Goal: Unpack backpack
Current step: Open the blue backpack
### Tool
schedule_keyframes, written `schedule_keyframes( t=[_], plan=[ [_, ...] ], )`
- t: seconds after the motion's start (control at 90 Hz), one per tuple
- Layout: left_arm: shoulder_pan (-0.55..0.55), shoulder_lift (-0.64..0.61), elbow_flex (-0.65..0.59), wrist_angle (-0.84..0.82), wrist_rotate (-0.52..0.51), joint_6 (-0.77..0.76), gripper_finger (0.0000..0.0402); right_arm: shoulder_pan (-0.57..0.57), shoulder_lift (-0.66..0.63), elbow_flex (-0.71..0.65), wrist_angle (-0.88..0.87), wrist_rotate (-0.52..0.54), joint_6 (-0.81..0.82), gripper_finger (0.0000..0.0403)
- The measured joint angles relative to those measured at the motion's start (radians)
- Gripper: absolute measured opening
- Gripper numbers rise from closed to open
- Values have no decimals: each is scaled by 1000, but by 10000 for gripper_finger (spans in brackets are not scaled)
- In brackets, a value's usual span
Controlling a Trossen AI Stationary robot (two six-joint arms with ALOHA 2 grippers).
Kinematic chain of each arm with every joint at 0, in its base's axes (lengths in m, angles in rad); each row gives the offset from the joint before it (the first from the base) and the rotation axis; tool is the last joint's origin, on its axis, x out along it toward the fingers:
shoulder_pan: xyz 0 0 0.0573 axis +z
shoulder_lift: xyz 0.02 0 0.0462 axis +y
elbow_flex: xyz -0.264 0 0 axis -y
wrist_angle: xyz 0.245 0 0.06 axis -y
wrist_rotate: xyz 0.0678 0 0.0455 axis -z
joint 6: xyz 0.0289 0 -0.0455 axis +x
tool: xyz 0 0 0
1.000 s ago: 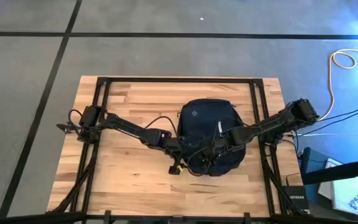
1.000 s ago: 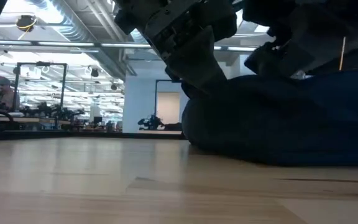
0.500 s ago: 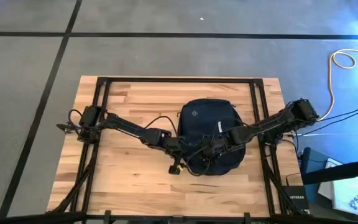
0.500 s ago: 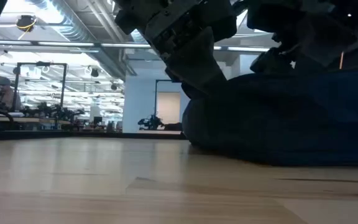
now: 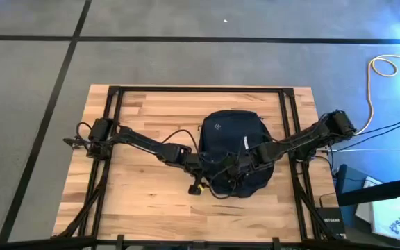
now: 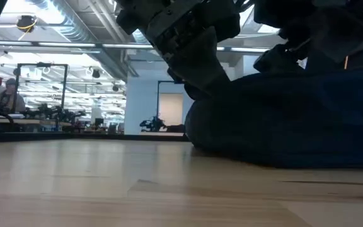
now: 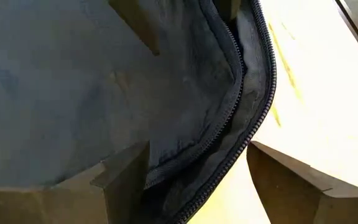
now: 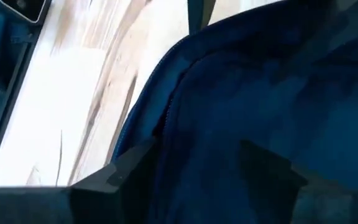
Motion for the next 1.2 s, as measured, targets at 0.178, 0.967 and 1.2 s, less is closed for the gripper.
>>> schedule_keyframes(
  t=[0.178, 0.967, 1.2],
  plan=[
    [0, 0, 0, 0, 0, 0, 255, 0, 0, -1, -19, 18, -14, 198],
    [-7, 0, 0, 8, -106, 3, 255, 11, 86, -1, -20, 124, -93, 98],
    [-41, -10, 0, 20, -159, 22, 255, 20, 44, 37, -78, 132, -100, 11]
  ],
)
